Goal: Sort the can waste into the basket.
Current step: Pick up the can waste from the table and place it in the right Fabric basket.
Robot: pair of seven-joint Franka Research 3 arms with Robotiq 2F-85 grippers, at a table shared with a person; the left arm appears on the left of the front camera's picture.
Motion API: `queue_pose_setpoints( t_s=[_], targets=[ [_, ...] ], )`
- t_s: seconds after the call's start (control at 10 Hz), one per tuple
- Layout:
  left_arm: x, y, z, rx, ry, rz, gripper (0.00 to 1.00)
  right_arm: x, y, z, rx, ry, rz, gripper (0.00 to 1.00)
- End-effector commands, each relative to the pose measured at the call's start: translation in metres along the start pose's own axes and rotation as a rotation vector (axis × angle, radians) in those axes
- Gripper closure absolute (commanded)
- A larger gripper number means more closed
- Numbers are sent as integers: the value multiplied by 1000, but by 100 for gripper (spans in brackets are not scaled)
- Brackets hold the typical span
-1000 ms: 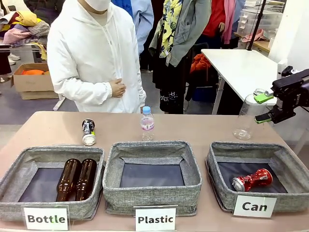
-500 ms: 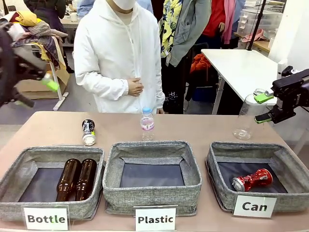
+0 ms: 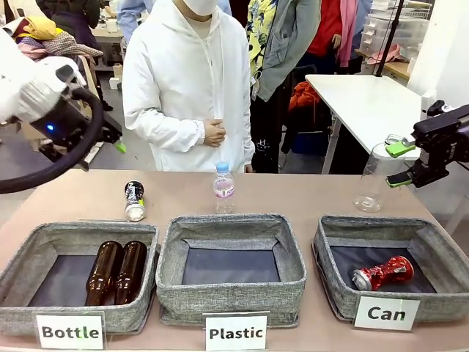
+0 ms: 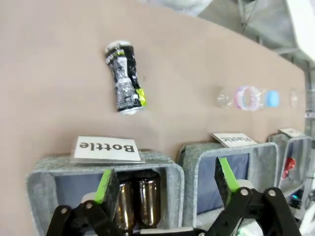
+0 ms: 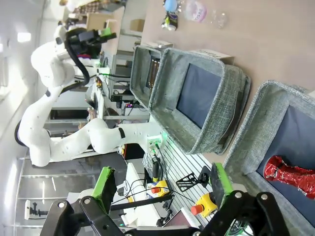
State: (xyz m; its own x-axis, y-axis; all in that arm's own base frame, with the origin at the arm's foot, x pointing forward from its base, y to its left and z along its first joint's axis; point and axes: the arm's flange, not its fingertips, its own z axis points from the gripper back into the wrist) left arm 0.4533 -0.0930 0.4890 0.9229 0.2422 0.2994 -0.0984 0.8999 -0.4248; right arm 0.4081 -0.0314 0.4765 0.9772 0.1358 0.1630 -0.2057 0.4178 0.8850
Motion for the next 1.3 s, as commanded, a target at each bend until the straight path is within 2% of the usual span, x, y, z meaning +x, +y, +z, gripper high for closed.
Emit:
queue_pose_setpoints(
  t_s=[0.0, 0.2, 0.3, 0.7, 0.9, 1.0, 1.2],
  targets=[
    [-5, -4, 16, 6, -35, -10, 0, 0, 1, 4, -4, 10, 21, 0],
    [-5, -4, 16, 6, -35, -10, 0, 0, 1, 4, -4, 10, 21, 0],
    [1, -1, 3, -11, -2, -13, 0, 0, 1, 4, -4, 10, 21, 0],
    [37, -22, -62, 153, -66, 185, 0, 0, 1, 4, -4, 10, 21, 0],
    [43, -20, -86, 216, -50, 207, 0, 0, 1, 4, -4, 10, 21, 0],
    [49, -6, -74, 163, -15, 208, 0, 0, 1, 4, -4, 10, 21, 0],
    [49, 56, -9, -21, -29, 270, 0, 0, 1, 4, -4, 10, 21, 0]
  ],
)
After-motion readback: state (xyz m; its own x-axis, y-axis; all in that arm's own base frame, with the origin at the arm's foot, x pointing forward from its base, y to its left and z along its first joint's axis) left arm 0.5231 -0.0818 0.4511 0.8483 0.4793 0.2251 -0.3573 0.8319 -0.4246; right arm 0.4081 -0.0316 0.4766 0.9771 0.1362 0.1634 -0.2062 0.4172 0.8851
